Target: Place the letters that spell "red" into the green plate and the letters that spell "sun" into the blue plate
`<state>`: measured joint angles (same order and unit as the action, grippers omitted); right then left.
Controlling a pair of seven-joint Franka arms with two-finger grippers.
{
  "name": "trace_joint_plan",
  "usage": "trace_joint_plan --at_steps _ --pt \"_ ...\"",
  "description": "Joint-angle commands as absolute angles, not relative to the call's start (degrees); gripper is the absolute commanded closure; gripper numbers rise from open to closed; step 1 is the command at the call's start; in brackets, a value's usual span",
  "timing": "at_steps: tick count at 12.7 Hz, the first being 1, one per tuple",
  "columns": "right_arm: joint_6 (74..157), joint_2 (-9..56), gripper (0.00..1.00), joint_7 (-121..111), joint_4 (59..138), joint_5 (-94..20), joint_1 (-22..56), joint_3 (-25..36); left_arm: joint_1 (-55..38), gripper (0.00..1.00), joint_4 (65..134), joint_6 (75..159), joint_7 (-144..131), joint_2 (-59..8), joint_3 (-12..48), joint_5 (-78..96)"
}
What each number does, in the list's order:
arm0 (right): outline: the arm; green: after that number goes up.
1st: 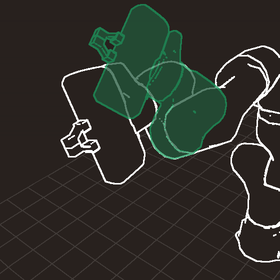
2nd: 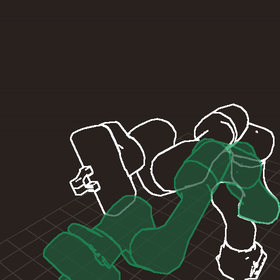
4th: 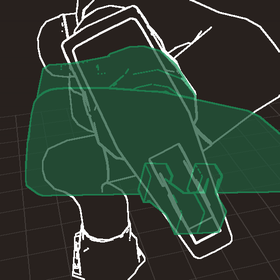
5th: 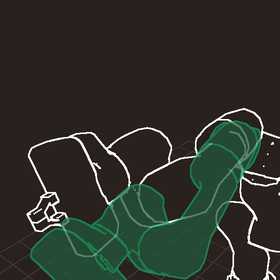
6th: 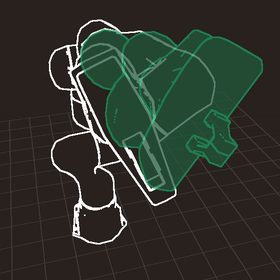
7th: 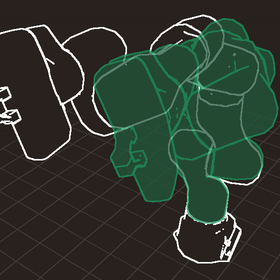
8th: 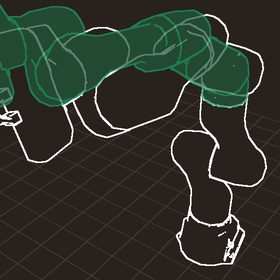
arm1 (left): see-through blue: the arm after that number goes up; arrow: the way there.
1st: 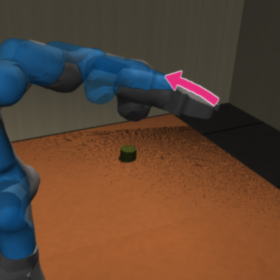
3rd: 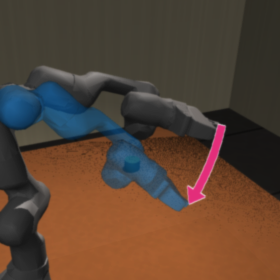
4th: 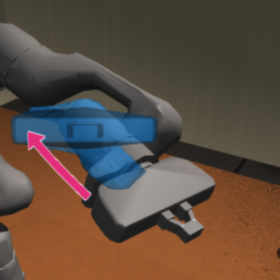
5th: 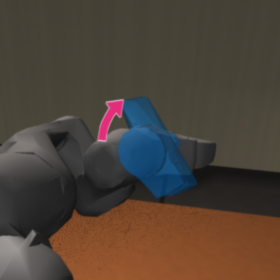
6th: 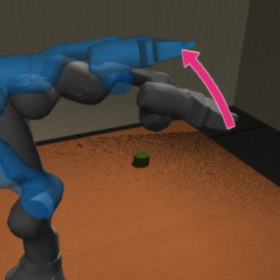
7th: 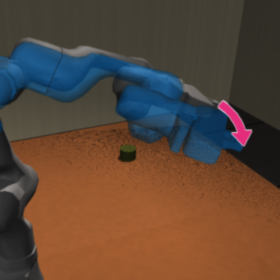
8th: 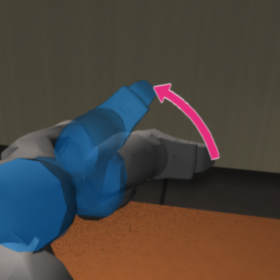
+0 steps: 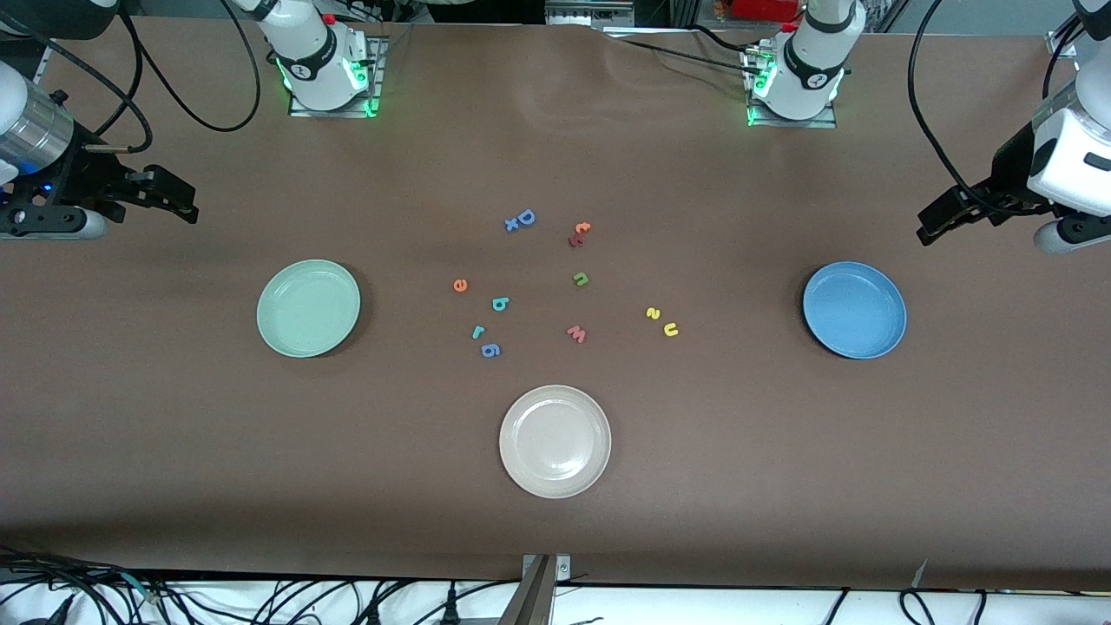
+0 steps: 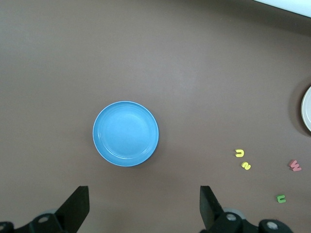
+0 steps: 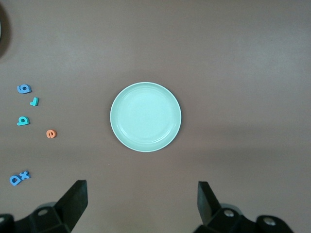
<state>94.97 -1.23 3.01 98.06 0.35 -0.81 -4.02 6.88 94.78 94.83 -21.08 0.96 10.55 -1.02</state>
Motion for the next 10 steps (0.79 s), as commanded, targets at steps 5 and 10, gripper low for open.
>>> trace_joint_plan --at_steps 5,10 --pt "94.7 -0.7 0.00 2.0 96.8 1.5 -1.3 -4.3 7.2 0.00 93.6 93.7 -21.3 0.4 10.4 -0.3" --pt "94.7 -0.7 0.00 2.0 96.8 1.5 -1.3 -4.4 5.6 0.00 93.6 93.7 -21.4 0.3 9.8 -0.4"
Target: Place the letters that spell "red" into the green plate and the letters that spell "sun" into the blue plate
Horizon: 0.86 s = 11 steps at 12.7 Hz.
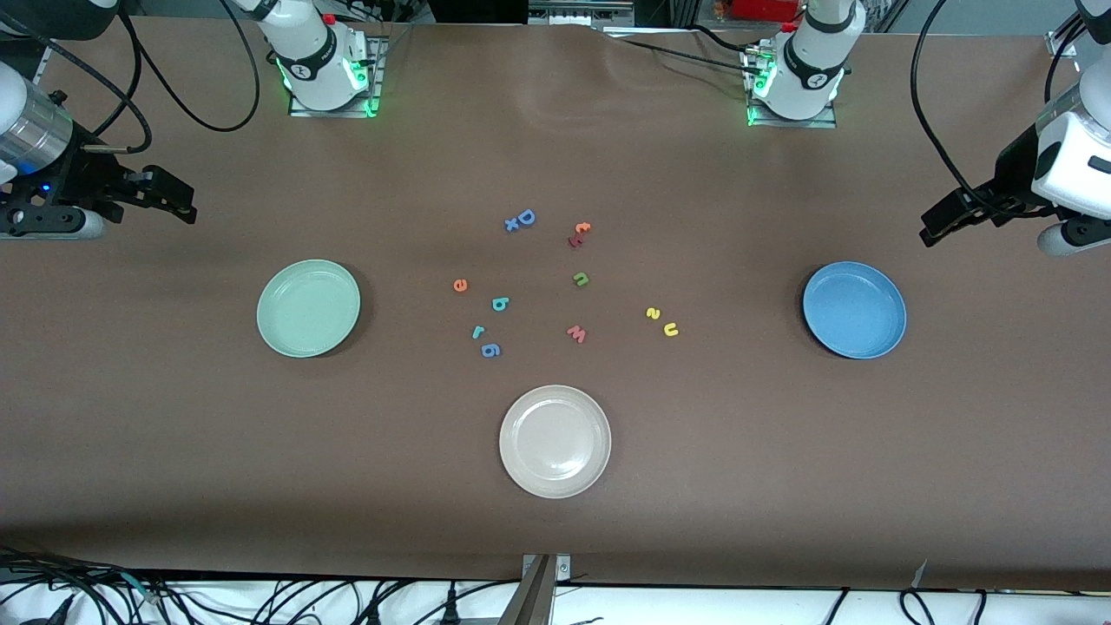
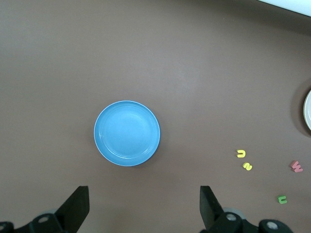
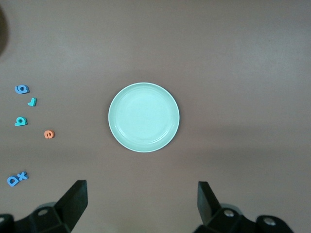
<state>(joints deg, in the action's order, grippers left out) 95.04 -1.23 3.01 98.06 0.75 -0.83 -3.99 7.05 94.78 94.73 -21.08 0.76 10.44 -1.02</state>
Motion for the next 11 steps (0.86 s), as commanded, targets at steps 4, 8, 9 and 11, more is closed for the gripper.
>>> trace_joint_plan --at_steps 4,8,9,11 --pt "94.7 -0.7 0.00 1.9 96.8 1.5 -1.4 -4.3 -0.7 0.00 93.5 93.7 -21.3 0.3 1.1 -0.2" --pt "94.7 -0.7 0.00 1.9 96.8 1.4 -1.4 -4.3 1.5 0.00 93.5 93.7 -21.7 0.3 5.1 -0.3" --pt "94.7 -0.7 0.00 1.9 96.7 1.4 -1.4 -4.3 1.5 0.00 93.5 93.7 -21.8 0.3 5.0 -0.3" --pt "94.7 -0.7 0.00 1.9 96.7 1.4 -1.4 -4.3 1.5 0.00 93.5 93.7 -21.8 0.3 5.1 -0.3"
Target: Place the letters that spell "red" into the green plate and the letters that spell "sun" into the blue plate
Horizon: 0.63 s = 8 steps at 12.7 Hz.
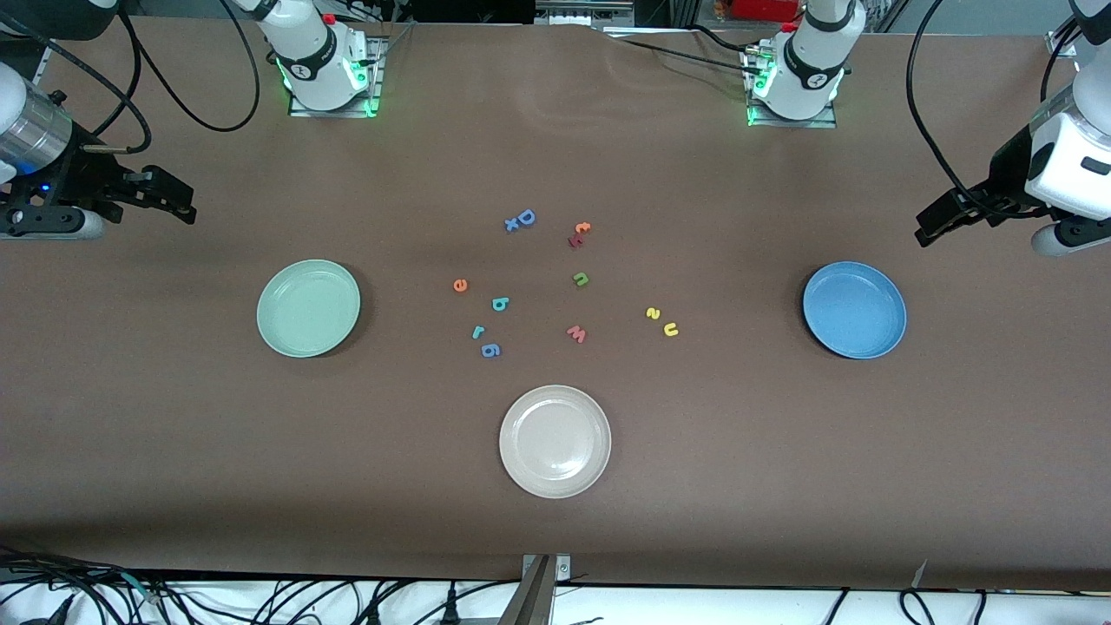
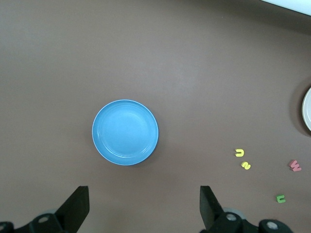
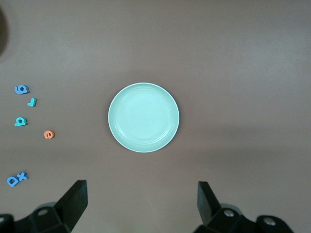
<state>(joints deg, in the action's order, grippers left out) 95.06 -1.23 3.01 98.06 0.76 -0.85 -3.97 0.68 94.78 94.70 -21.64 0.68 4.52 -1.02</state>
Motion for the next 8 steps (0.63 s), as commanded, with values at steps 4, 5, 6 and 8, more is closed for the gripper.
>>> trace_joint_plan --at_steps 4,5,6,8 --pt "94.7 -0.7 0.00 1.9 96.7 1.4 -1.3 -4.3 1.6 0.00 93.5 93.7 -21.8 0.3 5.2 -0.3" --pt "94.7 -0.7 0.00 1.9 96.7 1.4 -1.4 -4.3 1.6 0.00 93.4 93.7 -21.8 0.3 5.1 -0.3" --pt "94.7 -0.7 0.00 1.9 96.7 1.4 -1.4 -4.3 1.6 0.00 93.4 93.7 -21.8 0.3 5.2 -0.2" --pt "94.7 -0.7 0.00 1.8 96.7 1.4 -1.3 -4.3 1.5 0.00 93.4 93.7 -21.9 0.4 5.3 -0.2"
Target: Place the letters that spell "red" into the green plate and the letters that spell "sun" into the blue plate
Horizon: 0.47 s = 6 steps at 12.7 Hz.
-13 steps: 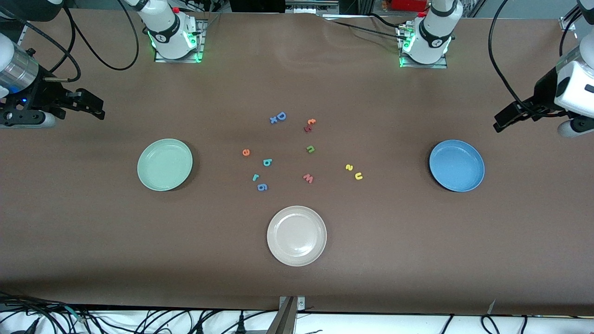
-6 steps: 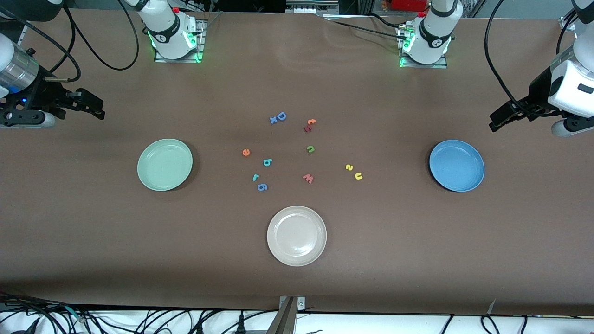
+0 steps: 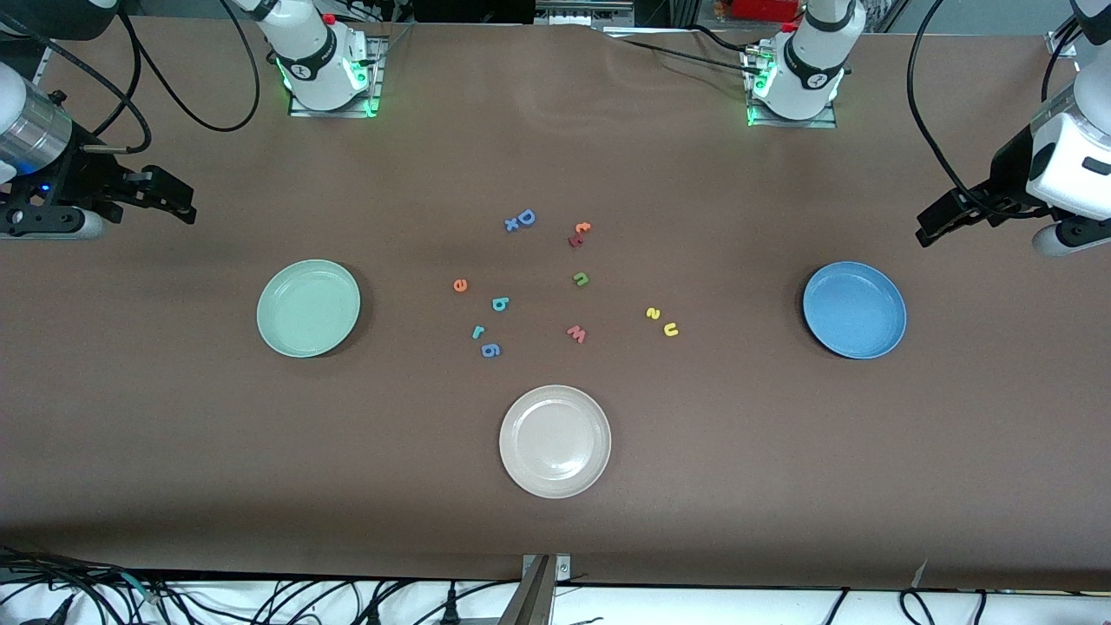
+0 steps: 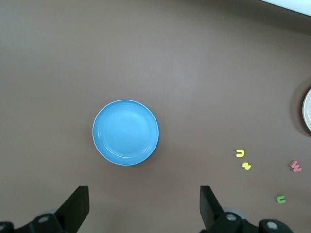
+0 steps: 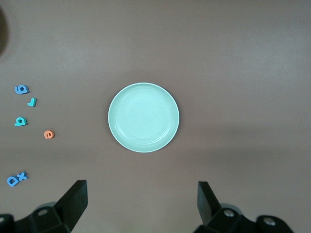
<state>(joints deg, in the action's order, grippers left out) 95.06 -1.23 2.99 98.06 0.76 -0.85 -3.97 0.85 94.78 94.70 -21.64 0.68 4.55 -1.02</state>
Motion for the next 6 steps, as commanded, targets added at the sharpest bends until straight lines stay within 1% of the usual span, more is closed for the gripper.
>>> trace_joint_plan --at_steps 1,6 --pt "94.6 -0.7 0.00 1.8 96.7 1.4 -1.4 -4.3 1.5 0.00 93.4 93.7 -21.8 0.3 5.3 -0.2" --pt "94.6 -0.7 0.00 1.7 96.7 1.4 -1.3 -4.3 1.4 0.00 93.3 93.6 -21.9 0.4 5.5 -0.1"
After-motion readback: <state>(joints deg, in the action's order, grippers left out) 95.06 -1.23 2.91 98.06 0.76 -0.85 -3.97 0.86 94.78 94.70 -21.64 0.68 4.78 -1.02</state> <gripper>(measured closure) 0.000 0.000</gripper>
